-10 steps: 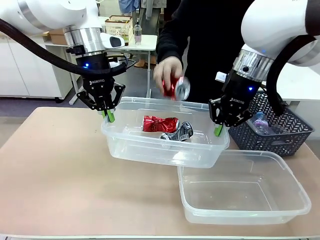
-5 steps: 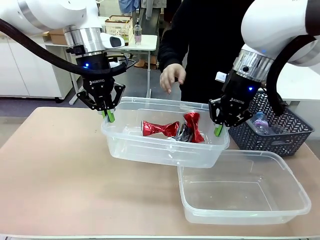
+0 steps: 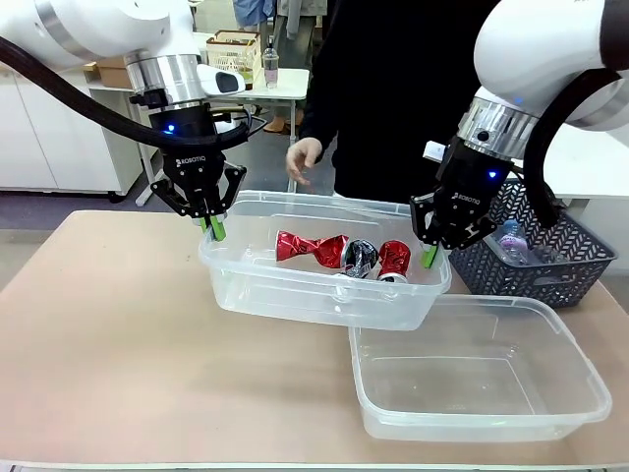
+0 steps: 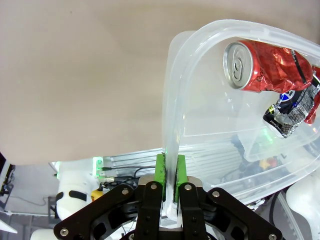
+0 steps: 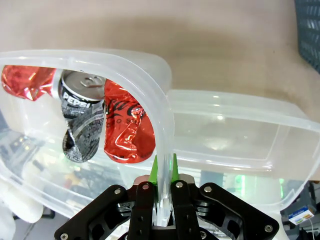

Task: Sort the waste into each basket.
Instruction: Offer the picked Organizing box to the human.

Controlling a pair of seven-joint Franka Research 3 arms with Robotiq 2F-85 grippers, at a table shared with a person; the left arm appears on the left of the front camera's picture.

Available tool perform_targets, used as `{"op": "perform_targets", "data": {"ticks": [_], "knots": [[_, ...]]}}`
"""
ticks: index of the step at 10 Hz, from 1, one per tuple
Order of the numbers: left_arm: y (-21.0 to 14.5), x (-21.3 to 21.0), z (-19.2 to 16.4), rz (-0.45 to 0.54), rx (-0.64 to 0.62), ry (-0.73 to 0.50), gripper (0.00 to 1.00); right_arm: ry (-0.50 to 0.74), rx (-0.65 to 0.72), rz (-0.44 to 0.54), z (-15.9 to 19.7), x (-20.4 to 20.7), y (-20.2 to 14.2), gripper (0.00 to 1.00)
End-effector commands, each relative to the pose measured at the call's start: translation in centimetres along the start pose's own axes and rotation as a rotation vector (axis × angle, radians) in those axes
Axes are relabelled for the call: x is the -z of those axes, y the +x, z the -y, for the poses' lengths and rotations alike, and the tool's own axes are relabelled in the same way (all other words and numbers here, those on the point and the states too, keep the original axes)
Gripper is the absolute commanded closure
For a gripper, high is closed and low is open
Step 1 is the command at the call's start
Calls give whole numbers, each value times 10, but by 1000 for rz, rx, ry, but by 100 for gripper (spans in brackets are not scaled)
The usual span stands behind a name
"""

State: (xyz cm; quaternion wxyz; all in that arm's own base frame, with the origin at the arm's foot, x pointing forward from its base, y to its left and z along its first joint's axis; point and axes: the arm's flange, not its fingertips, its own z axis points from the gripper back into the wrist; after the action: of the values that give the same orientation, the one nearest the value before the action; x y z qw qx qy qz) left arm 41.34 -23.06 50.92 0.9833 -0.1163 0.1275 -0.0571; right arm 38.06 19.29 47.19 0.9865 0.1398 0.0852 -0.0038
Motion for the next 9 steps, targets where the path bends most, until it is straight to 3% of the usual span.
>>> {"op": "perform_targets", "data": {"ticks": [1, 6, 7, 9], "knots": [[-1, -4, 1, 7, 3, -10, 91, 0, -28, 2, 0, -1, -1, 94], [0, 0, 0, 0, 0, 0, 91, 0, 0, 0, 0, 0, 0, 94], [4, -26, -4, 94, -44, 15, 91, 7, -22, -20, -11, -10, 21, 94], [36, -61, 5, 191, -60, 32, 91, 0, -59, -4, -33, -35, 77, 94]]}}
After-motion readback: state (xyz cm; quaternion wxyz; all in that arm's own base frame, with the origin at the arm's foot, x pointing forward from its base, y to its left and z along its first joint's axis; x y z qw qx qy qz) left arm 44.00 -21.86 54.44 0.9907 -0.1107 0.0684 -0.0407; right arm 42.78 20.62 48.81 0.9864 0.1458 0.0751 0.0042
